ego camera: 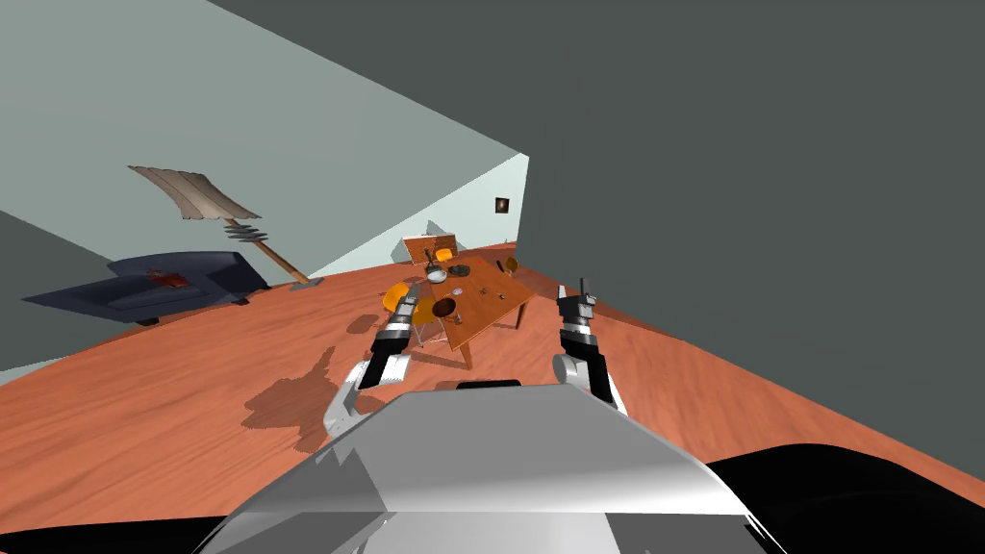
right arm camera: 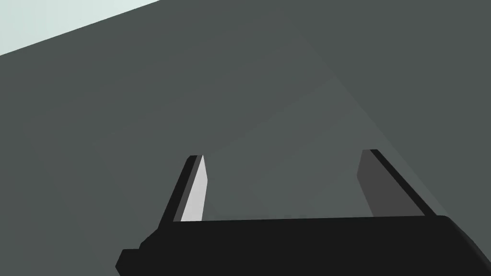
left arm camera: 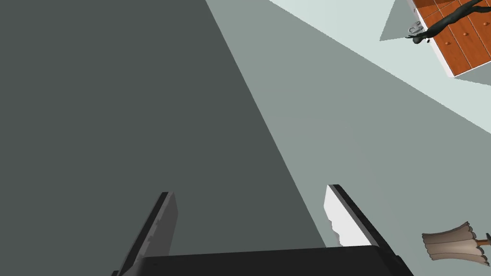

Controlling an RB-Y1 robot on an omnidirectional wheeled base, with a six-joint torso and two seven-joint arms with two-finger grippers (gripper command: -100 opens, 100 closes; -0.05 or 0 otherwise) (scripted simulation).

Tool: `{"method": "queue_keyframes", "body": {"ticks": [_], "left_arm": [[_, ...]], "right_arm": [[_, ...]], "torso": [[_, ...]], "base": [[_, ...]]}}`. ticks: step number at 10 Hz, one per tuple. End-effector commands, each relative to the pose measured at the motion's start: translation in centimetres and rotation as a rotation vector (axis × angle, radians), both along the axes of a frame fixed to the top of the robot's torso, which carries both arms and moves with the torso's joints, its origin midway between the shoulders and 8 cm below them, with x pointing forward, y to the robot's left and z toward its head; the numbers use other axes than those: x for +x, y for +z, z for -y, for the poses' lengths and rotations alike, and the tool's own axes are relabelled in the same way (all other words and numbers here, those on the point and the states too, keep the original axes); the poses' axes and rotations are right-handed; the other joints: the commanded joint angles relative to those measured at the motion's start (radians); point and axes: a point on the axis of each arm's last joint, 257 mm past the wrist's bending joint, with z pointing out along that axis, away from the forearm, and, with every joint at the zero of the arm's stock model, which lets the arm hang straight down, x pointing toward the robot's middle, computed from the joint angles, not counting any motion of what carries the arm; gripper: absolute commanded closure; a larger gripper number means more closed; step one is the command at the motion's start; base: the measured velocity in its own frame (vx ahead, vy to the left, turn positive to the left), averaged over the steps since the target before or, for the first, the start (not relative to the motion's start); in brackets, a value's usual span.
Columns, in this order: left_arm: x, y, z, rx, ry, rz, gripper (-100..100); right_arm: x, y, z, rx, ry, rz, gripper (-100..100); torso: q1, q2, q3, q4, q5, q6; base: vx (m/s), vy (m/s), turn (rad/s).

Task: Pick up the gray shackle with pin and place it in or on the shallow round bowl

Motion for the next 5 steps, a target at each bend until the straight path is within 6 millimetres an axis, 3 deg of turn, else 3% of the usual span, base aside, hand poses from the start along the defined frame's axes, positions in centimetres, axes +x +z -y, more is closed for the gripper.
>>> {"method": "queue_keyframes", "body": {"ticks": [1, 5], "left_arm": [[0.8, -1.2, -1.3, 0.045, 0.038, -0.03, -100], [1.8, -4.6, -4.0, 0.113, 0.112, -0.113, -100]], "right_arm": [[0.0, 0.0, 0.0, 0.0, 0.0, 0.0, 0], [0.0, 0.0, 0.0, 0.0, 0.0, 0.0, 0]], "torso": [[0.0, 0.0, 0.0, 0.0, 0.0, 0.0], [0.001, -0.001, -0.001, 0.0, 0.0, 0.0]], "base": [[-0.003, -0.065, -0.112], [-0.008, -0.062, -0.096]]}}
